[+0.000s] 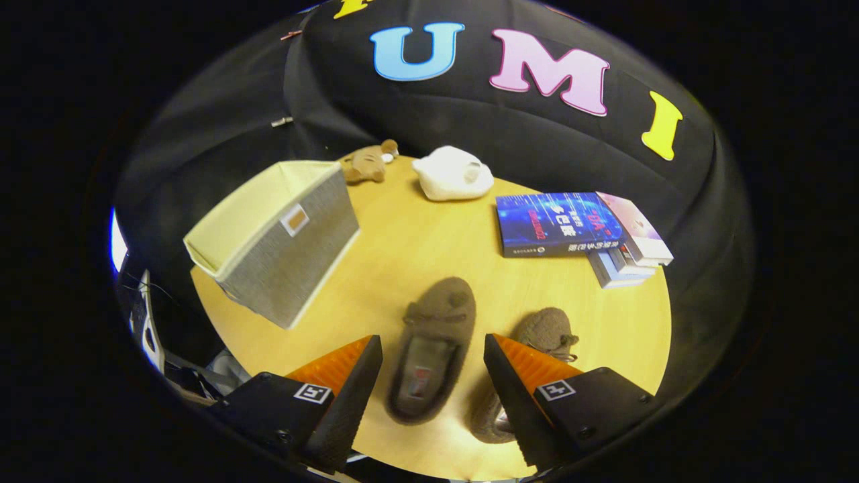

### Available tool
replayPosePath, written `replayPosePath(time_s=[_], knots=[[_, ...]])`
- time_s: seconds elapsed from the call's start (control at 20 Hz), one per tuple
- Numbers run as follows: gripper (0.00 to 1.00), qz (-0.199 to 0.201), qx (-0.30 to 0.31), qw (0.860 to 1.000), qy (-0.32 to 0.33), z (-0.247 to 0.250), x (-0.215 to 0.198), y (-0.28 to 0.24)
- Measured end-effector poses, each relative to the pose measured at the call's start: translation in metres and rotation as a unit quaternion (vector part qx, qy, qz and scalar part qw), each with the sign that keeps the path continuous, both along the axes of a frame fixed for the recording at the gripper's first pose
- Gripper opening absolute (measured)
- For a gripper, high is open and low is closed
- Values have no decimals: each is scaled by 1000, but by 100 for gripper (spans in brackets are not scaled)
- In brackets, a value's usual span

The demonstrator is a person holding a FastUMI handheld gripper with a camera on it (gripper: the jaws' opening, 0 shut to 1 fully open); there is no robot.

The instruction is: Open the storage box then place both shoes into the box .Put the left shoe in first, then the right shoe, with the right side of both shoes facing outward in a uniform manner.

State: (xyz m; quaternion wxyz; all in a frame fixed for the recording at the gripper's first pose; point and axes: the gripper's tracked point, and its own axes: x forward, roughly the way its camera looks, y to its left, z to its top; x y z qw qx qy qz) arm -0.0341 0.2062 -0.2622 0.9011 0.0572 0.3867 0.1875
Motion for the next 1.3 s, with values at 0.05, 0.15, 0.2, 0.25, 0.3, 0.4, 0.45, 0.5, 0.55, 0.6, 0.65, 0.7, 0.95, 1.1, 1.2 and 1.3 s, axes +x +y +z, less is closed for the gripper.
replayPosePath(time_s=[0.05,0.15,0.2,0.25,0.3,0.4,0.45,0.5,0.55,0.6,0.65,0.7,0.95,1.1,1.2,1.3], knots=[[94,0,-11,1000,6,-13,2,-2],[87,2,-32,999,21,-38,6,-6],[83,3,-41,999,29,-50,8,-6],[81,3,-46,998,34,-60,12,-5],[75,5,-47,998,39,-68,16,-3],[68,1,-43,998,43,-78,25,2],[67,-4,-41,998,44,-82,30,3],[63,-8,-34,998,48,-84,35,7],[57,-16,-28,998,49,-86,39,10],[51,-26,-25,998,50,-87,45,11],[41,-31,-22,998,55,-90,47,14],[31,-38,-28,997,57,-91,48,11],[9,-59,-31,996,62,-86,40,8],[9,-70,-15,996,56,-66,34,5],[9,-80,1,996,43,-43,34,3],[9,-88,19,996,24,-13,36,2]])
